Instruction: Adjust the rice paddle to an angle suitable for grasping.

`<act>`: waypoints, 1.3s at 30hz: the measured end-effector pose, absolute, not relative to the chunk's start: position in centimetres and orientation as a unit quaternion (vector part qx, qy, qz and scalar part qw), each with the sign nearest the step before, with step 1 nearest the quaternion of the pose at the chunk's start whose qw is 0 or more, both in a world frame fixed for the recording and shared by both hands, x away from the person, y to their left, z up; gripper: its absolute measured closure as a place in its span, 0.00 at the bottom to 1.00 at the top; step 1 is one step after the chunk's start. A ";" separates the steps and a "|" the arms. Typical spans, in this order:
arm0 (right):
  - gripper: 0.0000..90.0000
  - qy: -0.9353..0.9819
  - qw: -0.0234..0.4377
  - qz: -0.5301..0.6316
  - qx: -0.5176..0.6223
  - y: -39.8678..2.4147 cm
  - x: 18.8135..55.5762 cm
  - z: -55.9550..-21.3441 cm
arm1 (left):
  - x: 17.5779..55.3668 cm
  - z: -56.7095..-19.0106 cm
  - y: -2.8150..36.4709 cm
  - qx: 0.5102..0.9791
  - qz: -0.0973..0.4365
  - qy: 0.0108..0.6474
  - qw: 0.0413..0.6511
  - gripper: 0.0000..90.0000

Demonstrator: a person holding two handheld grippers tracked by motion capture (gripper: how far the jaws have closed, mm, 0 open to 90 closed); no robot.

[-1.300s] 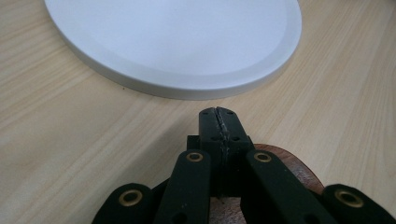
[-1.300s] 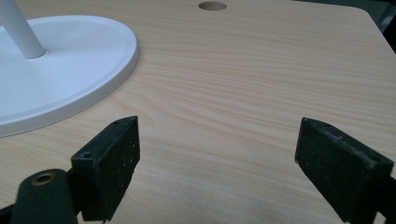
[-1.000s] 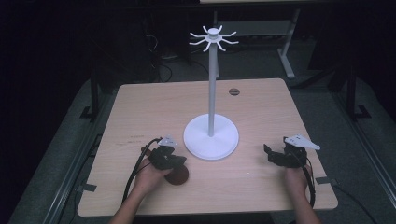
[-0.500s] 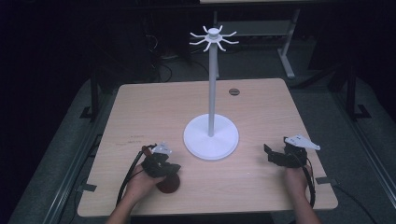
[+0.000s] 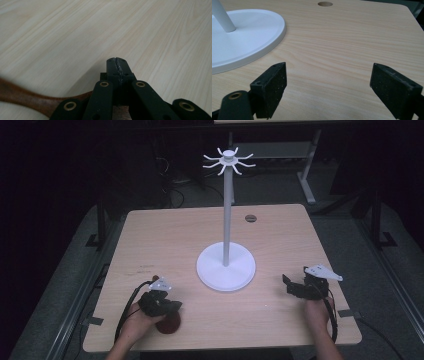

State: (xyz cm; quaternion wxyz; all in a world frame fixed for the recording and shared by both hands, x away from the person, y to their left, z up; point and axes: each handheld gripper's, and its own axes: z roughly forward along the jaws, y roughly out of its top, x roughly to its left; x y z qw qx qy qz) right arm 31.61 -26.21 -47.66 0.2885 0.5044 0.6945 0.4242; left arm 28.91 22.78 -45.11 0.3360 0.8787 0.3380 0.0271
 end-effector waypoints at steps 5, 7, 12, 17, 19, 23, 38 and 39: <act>0.15 0.695 0.288 0.424 0.505 -26.2 31.6 -47.7 | 28.3 -44.9 24.2 0.876 0.034 0.345 0.335 1.00; 0.15 0.695 0.288 0.423 0.504 -26.2 31.6 -47.7 | 28.2 -44.8 24.4 0.872 0.034 0.352 0.339 1.00; 0.15 0.695 0.288 0.423 0.505 -26.2 31.6 -47.7 | 28.7 -43.6 25.3 0.857 0.061 0.373 0.351 0.99; 0.15 0.699 0.288 0.420 0.502 -26.1 31.7 -47.7 | 29.4 -43.3 27.0 0.841 0.078 0.400 0.355 0.99; 0.15 0.699 0.288 0.420 0.503 -26.1 31.7 -47.7 | 29.9 -43.5 27.9 0.836 0.092 0.414 0.349 1.00; 0.15 0.699 0.287 0.419 0.503 -26.1 31.7 -47.7 | 31.2 -43.9 29.8 0.823 0.108 0.438 0.346 1.00; 0.15 0.698 0.286 0.421 0.503 -26.2 31.7 -47.7 | 32.6 -45.8 30.1 0.809 0.121 0.463 0.341 0.99; 0.15 0.699 0.286 0.421 0.503 -26.2 31.7 -47.7 | 32.6 -45.8 30.0 0.812 0.122 0.460 0.338 1.00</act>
